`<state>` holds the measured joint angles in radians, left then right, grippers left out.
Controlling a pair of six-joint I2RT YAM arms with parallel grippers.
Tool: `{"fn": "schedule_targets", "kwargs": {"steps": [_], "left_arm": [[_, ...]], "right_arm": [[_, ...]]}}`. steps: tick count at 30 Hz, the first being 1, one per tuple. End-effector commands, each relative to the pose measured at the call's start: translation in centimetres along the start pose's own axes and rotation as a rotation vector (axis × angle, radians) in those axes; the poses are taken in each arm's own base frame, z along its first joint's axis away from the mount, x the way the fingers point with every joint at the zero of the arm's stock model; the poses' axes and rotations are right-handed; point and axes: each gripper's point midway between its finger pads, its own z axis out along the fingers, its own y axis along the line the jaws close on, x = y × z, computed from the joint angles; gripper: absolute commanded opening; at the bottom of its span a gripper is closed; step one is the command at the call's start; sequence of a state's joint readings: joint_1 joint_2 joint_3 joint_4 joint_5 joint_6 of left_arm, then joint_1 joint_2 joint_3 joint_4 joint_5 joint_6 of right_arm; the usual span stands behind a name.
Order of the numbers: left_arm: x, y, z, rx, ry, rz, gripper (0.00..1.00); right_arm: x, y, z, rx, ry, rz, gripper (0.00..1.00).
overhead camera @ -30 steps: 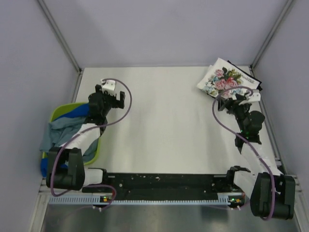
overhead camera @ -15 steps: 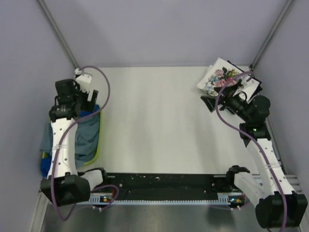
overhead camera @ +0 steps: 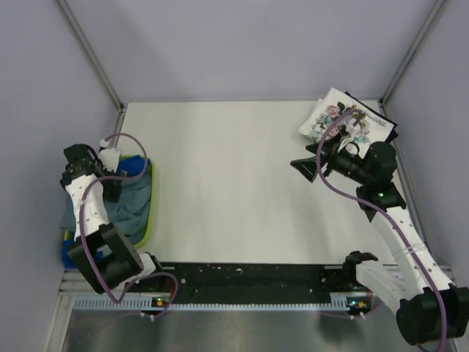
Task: Fold and stack the t-shirts
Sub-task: Grab crumpled tshirt from bin with the left arm
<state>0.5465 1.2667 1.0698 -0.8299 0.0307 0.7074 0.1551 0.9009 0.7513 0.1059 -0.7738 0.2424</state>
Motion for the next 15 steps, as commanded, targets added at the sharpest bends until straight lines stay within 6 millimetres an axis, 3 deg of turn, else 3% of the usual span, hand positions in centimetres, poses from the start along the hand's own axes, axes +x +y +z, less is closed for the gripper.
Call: {"fn": "schedule_targets", "kwargs": {"steps": [1, 6, 11, 13, 15], "left_arm": [[-3.7, 1.6, 0.9, -0.015, -0.136, 0.105, 0.80], [-4.7, 3.8, 2.1, -0.085, -0.132, 0.138, 0.79], [-5.1, 4.1, 3.4, -0.069, -0.118, 0.165, 0.77], [-4.8, 4.0, 3.8, -0.053, -0.099, 0.157, 0.72], [-4.6, 3.3, 3.9, -0.017, -0.090, 0.163, 0.61]], "right_arm": [[-2.4, 1.3, -0.2, -0.028, -0.042, -0.076, 0.92], [-1.9, 1.0, -0.1, -0.021, -0.033, -0.068, 0.92], [-1.7, 0.7, 0.1, -0.015, -0.028, -0.064, 0.92], [-1.7, 0.6, 0.2, -0.015, -0.028, -0.066, 0.92], [-2.0, 0.6, 0.2, -0.013, -0.035, -0.074, 0.91]]}}
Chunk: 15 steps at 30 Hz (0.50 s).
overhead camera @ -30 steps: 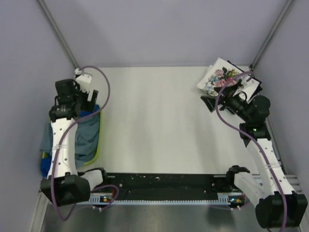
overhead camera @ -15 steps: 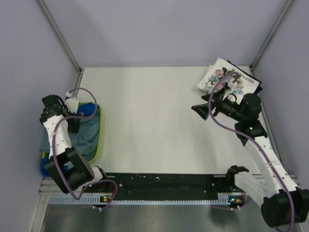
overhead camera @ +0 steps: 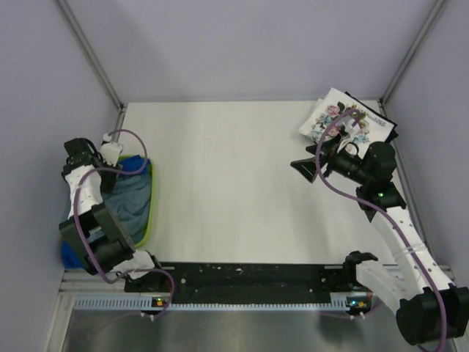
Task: Fold and stack the t-shirts
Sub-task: Grab crumpled tshirt from bin with the left arm
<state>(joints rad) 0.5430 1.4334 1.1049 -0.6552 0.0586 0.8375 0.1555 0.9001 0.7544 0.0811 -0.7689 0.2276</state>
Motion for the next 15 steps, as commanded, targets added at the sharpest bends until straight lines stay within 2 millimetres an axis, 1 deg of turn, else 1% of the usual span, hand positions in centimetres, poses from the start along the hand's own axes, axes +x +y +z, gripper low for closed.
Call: {"fn": "schedule_targets", "kwargs": {"steps": [1, 2, 3, 4, 5, 7, 9, 10, 11, 13, 14, 15], "left_arm": [[-1.5, 0.8, -0.5, 0.009, -0.037, 0.033, 0.49], [-1.4, 0.4, -0.7, 0.028, -0.033, 0.041, 0.35], [-1.5, 0.3, -1.1, 0.035, -0.034, 0.039, 0.14], [-1.8, 0.5, -1.9, 0.023, -0.043, 0.021, 0.00], [-2.2, 1.0, -2.8, 0.002, -0.055, -0.002, 0.00], [-3.4, 1.9, -5.7, -0.044, -0.101, -0.026, 0.00], [-5.2, 3.1, -9.4, -0.100, -0.175, -0.048, 0.00], [-6.5, 3.3, -11.6, -0.120, -0.237, -0.048, 0.00], [-7.8, 3.9, -14.0, -0.149, -0.304, -0.050, 0.00], [-10.7, 4.3, -19.7, -0.202, -0.469, -0.040, 0.00], [-12.4, 4.8, -23.5, -0.244, -0.567, -0.039, 0.00], [-13.7, 5.2, -27.0, -0.286, -0.652, -0.035, 0.00]], "right_arm": [[-2.3, 0.8, 0.2, -0.022, -0.047, -0.078, 0.92], [-2.4, 0.7, 0.2, -0.017, -0.046, -0.078, 0.91], [-2.5, 0.7, 0.2, -0.017, -0.046, -0.081, 0.91], [-2.6, 0.8, 0.2, -0.018, -0.046, -0.082, 0.91], [-2.7, 0.8, 0.2, -0.019, -0.048, -0.081, 0.91], [-3.0, 1.0, 0.2, -0.024, -0.056, -0.081, 0.91], [-3.6, 1.4, 0.1, -0.035, -0.068, -0.083, 0.91], [-4.0, 1.6, 0.1, -0.042, -0.075, -0.081, 0.91], [-4.4, 1.9, 0.1, -0.052, -0.083, -0.081, 0.91], [-5.2, 2.5, 0.0, -0.069, -0.104, -0.080, 0.91], [-5.6, 2.7, 0.0, -0.076, -0.115, -0.080, 0.91], [-6.0, 3.0, 0.0, -0.083, -0.127, -0.080, 0.90]]}}
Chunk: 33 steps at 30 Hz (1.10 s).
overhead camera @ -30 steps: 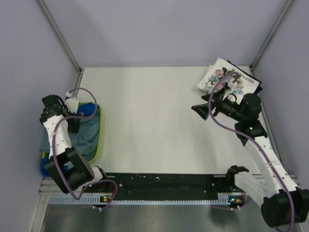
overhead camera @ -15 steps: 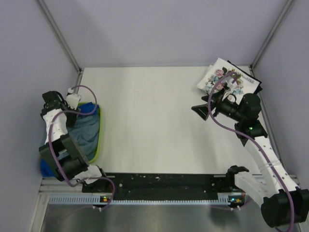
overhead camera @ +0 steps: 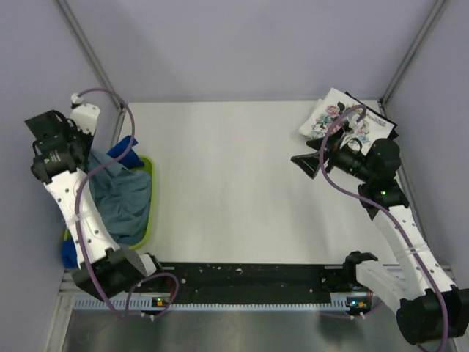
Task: Fold and stack the t-shirts
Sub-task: Grab crumpled tshirt from bin with the left arm, then move the tshirt to the center of the board
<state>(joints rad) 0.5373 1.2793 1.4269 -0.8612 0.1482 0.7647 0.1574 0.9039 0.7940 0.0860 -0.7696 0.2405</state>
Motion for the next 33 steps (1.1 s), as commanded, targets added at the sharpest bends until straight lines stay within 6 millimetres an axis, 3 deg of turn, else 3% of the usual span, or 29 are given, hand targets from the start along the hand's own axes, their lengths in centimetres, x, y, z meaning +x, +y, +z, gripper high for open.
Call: {"fn": "schedule_targets", "kwargs": {"steps": [1, 4, 7, 11, 16, 21, 24, 28, 31, 33], "left_arm": [[-11.8, 3.1, -15.1, -0.174, -0.475, -0.023, 0.00], [-16.9, 3.6, -22.9, -0.196, -0.702, -0.054, 0.00], [-20.5, 1.3, -28.6, -0.081, -0.899, -0.041, 0.00], [-23.1, -3.6, -33.0, 0.214, -1.066, -0.032, 0.00], [-23.9, -8.4, -35.3, 0.648, -1.106, -0.148, 0.00], [-23.7, -10.2, -33.1, 0.766, -1.058, -0.196, 0.00], [-22.7, -13.1, -28.7, 0.804, -0.938, -0.199, 0.00], [-20.7, -22.3, -21.0, 0.806, -0.717, -0.045, 0.00], [-19.4, -29.1, -19.6, 0.930, -0.633, 0.082, 0.00], [-19.0, -32.6, -18.3, 0.986, -0.594, 0.137, 0.00]], "right_arm": [[-4.7, 2.7, 0.1, -0.084, -0.108, -0.058, 0.90], [-5.6, 3.5, 0.3, -0.113, -0.133, -0.055, 0.90], [-5.8, 3.9, 0.4, -0.127, -0.137, -0.043, 0.90], [-5.5, 4.2, 0.5, -0.138, -0.128, -0.025, 0.90], [-5.9, 5.0, 0.5, -0.162, -0.132, -0.014, 0.90], [-6.1, 5.7, 1.5, -0.173, -0.120, 0.009, 0.89], [-5.5, 6.7, 2.8, -0.186, -0.085, 0.012, 0.89], [-4.1, 7.7, 4.6, -0.199, -0.011, 0.022, 0.88], [-3.1, 7.5, 5.2, -0.183, 0.029, 0.074, 0.87], [-2.6, 6.9, 5.0, -0.141, 0.046, 0.080, 0.87]]}}
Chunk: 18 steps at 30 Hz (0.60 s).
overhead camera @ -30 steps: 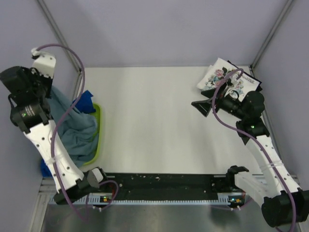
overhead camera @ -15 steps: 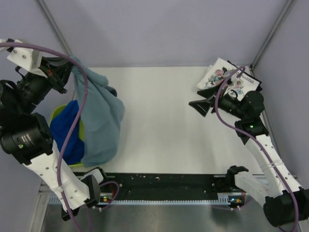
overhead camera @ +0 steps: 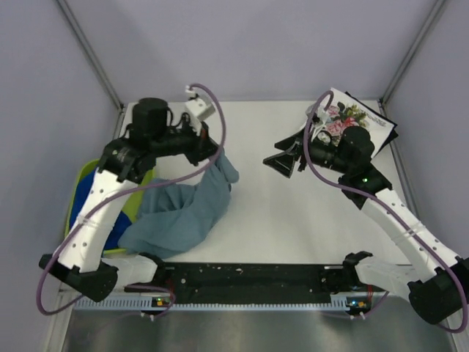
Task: Fold and stack the t-shirts
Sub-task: Move the tshirt to the center of the board
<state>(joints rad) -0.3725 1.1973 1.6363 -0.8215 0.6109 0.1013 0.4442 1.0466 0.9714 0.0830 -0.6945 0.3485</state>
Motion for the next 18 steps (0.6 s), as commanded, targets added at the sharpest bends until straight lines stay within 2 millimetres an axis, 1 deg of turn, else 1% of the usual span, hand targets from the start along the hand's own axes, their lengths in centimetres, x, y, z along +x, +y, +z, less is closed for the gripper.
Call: {"fn": "schedule_targets", "kwargs": {"steps": [1, 2, 3, 4, 5, 6, 7, 8, 9, 10, 11, 13, 14, 16, 17, 18], "left_arm": [[3.1, -0.1, 5.3, 0.003, 0.094, 0.117, 0.00], [4.2, -0.5, 6.8, 0.039, 0.121, 0.107, 0.00], [5.0, -1.1, 8.2, 0.083, 0.143, 0.097, 0.00], [6.3, -1.7, 9.9, 0.136, 0.181, 0.083, 0.00], [7.5, -2.7, 11.2, 0.189, 0.218, 0.078, 0.00], [8.5, -3.5, 12.2, 0.228, 0.253, 0.075, 0.16], [9.3, -4.5, 12.9, 0.272, 0.285, 0.086, 0.34], [10.3, -5.3, 13.3, 0.314, 0.325, 0.091, 0.49], [10.4, -5.8, 13.4, 0.332, 0.345, 0.097, 0.64], [10.6, -5.8, 13.2, 0.335, 0.371, 0.100, 0.70], [10.5, -5.0, 12.9, 0.300, 0.388, 0.130, 0.77], [10.4, -2.6, 11.6, 0.176, 0.432, 0.183, 0.81], [10.6, -1.0, 10.9, 0.089, 0.446, 0.198, 0.84], [11.0, 2.1, 8.7, -0.034, 0.449, 0.201, 0.85], [11.4, 3.7, 7.6, -0.086, 0.448, 0.186, 0.85], [11.6, 5.2, 6.1, -0.133, 0.442, 0.161, 0.85]], "right_arm": [[0.2, -1.2, -0.6, 0.108, 0.037, 0.015, 0.87], [0.7, -2.1, -1.0, 0.166, 0.047, 0.018, 0.87], [1.2, -2.5, -1.5, 0.204, 0.062, 0.023, 0.87], [1.6, -3.2, -2.0, 0.254, 0.069, 0.025, 0.87], [2.1, -3.8, -2.5, 0.296, 0.082, 0.029, 0.88], [2.6, -4.3, -3.0, 0.339, 0.091, 0.035, 0.88], [3.1, -4.9, -3.4, 0.373, 0.103, 0.044, 0.88], [3.5, -5.4, -3.9, 0.411, 0.114, 0.053, 0.89], [3.9, -5.9, -4.4, 0.447, 0.127, 0.062, 0.89], [4.5, -6.4, -4.8, 0.478, 0.146, 0.067, 0.89], [5.1, -6.9, -5.1, 0.511, 0.168, 0.073, 0.89], [6.4, -7.9, -5.5, 0.557, 0.209, 0.093, 0.88], [7.5, -8.3, -5.6, 0.567, 0.237, 0.107, 0.86], [9.7, -8.9, -5.3, 0.579, 0.301, 0.149, 0.78], [11.2, -9.1, -5.2, 0.581, 0.344, 0.180, 0.74], [12.3, -9.0, -4.8, 0.571, 0.380, 0.208, 0.70]]}}
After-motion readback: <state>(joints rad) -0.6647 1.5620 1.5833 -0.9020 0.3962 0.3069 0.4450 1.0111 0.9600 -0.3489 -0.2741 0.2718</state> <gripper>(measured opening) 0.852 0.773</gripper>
